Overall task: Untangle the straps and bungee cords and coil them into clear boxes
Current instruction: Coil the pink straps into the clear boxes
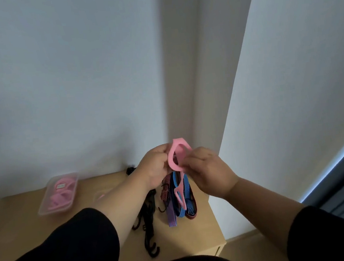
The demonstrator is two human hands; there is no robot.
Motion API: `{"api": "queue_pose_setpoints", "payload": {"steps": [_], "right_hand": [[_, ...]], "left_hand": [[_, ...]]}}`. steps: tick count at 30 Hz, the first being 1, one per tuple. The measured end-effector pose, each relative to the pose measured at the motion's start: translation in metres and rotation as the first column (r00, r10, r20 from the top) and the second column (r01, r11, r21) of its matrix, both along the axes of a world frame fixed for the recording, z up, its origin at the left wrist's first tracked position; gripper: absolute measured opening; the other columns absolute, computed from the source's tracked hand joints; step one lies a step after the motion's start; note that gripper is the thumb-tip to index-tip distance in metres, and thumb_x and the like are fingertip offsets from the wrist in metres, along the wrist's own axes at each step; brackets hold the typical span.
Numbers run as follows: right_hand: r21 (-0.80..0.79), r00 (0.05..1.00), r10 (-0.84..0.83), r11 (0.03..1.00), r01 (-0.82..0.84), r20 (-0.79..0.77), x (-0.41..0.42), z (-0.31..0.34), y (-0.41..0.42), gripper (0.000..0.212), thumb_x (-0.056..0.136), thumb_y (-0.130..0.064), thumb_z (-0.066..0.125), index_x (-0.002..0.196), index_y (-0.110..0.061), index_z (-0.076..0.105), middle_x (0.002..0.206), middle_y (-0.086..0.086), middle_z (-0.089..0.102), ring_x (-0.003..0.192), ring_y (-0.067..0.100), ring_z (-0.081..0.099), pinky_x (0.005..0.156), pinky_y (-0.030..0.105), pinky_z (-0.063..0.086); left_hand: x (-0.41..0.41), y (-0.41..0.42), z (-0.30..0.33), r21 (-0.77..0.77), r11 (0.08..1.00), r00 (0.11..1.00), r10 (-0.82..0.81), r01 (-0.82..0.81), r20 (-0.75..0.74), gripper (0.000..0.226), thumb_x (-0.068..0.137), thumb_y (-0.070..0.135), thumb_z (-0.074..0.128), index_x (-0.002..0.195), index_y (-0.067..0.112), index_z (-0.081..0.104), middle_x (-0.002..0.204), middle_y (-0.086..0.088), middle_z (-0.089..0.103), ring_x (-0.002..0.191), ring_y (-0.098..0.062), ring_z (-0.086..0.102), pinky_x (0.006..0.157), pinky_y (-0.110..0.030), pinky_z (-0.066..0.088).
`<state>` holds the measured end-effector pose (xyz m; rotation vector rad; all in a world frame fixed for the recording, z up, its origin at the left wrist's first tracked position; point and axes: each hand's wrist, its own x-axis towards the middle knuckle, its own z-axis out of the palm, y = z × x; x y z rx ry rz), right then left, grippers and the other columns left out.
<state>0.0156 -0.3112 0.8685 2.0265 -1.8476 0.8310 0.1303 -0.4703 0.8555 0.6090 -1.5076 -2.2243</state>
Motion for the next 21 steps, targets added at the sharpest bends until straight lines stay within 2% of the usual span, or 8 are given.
{"api": "queue_pose_setpoints", "payload": {"steps": [3, 4, 8, 11, 14, 16, 18, 21], "right_hand": [[0.030, 0.999, 0.007, 1.000, -0.005, -0.046, 0.002, -0.008, 0.000, 0.016, 0.091, -0.014, 0.074, 0.106, -0.008, 0.075, 0.103, 0.007, 0.073, 0.091, 0.033, 0.067, 0.082, 0.047, 0.055], [0.042, 0.999, 0.007, 0.999, -0.004, -0.052, 0.003, -0.010, 0.000, 0.017, 0.089, -0.013, 0.075, 0.105, -0.008, 0.076, 0.103, 0.007, 0.073, 0.091, 0.033, 0.067, 0.082, 0.047, 0.056], [0.050, 0.999, 0.043, 0.998, -0.042, -0.032, 0.007, -0.014, -0.004, 0.022, 0.082, -0.009, 0.081, 0.104, -0.006, 0.077, 0.105, 0.008, 0.073, 0.096, 0.035, 0.069, 0.084, 0.047, 0.057], [-0.005, 0.996, 0.079, 0.997, -0.079, 0.035, 0.012, -0.016, -0.004, 0.026, 0.085, -0.015, 0.077, 0.108, -0.003, 0.075, 0.110, 0.012, 0.071, 0.100, 0.037, 0.067, 0.087, 0.046, 0.056], [-0.033, 0.951, -0.088, 0.994, 0.103, 0.298, 0.015, -0.012, -0.008, 0.028, 0.093, -0.021, 0.071, 0.117, -0.006, 0.069, 0.117, 0.007, 0.061, 0.108, 0.024, 0.058, 0.091, 0.041, 0.055], [0.096, 0.847, -0.235, 0.972, 0.216, 0.477, 0.015, -0.004, -0.016, 0.045, 0.091, -0.033, 0.073, 0.129, -0.015, 0.061, 0.123, -0.004, 0.056, 0.113, 0.010, 0.053, 0.097, 0.030, 0.049], [0.252, 0.724, -0.263, 0.959, 0.127, 0.637, 0.019, 0.004, -0.026, 0.048, 0.088, -0.040, 0.075, 0.132, -0.030, 0.058, 0.118, -0.017, 0.062, 0.107, 0.001, 0.059, 0.092, 0.026, 0.052], [0.242, 0.665, -0.193, 0.970, 0.020, 0.721, 0.023, 0.005, -0.040, 0.019, 0.091, -0.038, 0.072, 0.102, -0.050, 0.063, 0.097, -0.028, 0.071, 0.090, -0.005, 0.067, 0.075, 0.017, 0.055]], "left_hand": [[0.006, -0.003, 0.005, 0.112, 0.993, 0.999, -0.034, 0.033, 0.008, 0.034, 0.084, 0.032, 0.062, 0.104, 0.008, 0.076, 0.103, -0.017, 0.071, 0.093, -0.032, 0.066, 0.081, -0.044, 0.053], [0.007, -0.003, 0.005, 0.075, 0.997, 0.999, -0.007, 0.004, 0.037, 0.033, 0.091, 0.038, 0.059, 0.103, 0.012, 0.076, 0.102, -0.014, 0.071, 0.092, -0.031, 0.066, 0.082, -0.045, 0.052], [0.010, -0.001, 0.007, -0.268, 0.952, 0.981, 0.175, -0.147, 0.085, 0.020, 0.098, 0.024, 0.063, 0.086, 0.027, 0.078, 0.090, -0.003, 0.075, 0.089, -0.025, 0.068, 0.084, -0.047, 0.056], [0.013, -0.001, 0.010, -0.392, 0.903, 0.968, 0.232, -0.176, 0.099, 0.026, 0.100, 0.017, 0.059, 0.086, 0.030, 0.077, 0.088, 0.002, 0.074, 0.087, -0.020, 0.068, 0.091, -0.051, 0.055], [0.022, -0.002, 0.013, -0.494, 0.859, 0.969, 0.219, -0.136, 0.114, 0.021, 0.101, 0.016, 0.056, 0.099, 0.024, 0.075, 0.099, -0.004, 0.076, 0.096, -0.027, 0.071, 0.097, -0.054, 0.054], [0.028, 0.000, 0.017, -0.525, 0.845, 0.975, 0.192, -0.107, 0.112, 0.023, 0.102, 0.016, 0.056, 0.100, 0.028, 0.075, 0.101, -0.002, 0.076, 0.100, -0.029, 0.070, 0.096, -0.051, 0.054], [0.033, 0.002, 0.021, -0.522, 0.849, 0.983, 0.158, -0.086, 0.095, 0.027, 0.101, 0.014, 0.057, 0.099, 0.033, 0.076, 0.103, 0.000, 0.076, 0.101, -0.025, 0.070, 0.095, -0.046, 0.056], [0.040, 0.001, 0.026, -0.485, 0.871, 0.992, 0.113, -0.074, 0.052, 0.024, 0.102, 0.012, 0.056, 0.105, 0.027, 0.075, 0.106, -0.005, 0.075, 0.100, -0.022, 0.070, 0.094, -0.043, 0.056]]}}
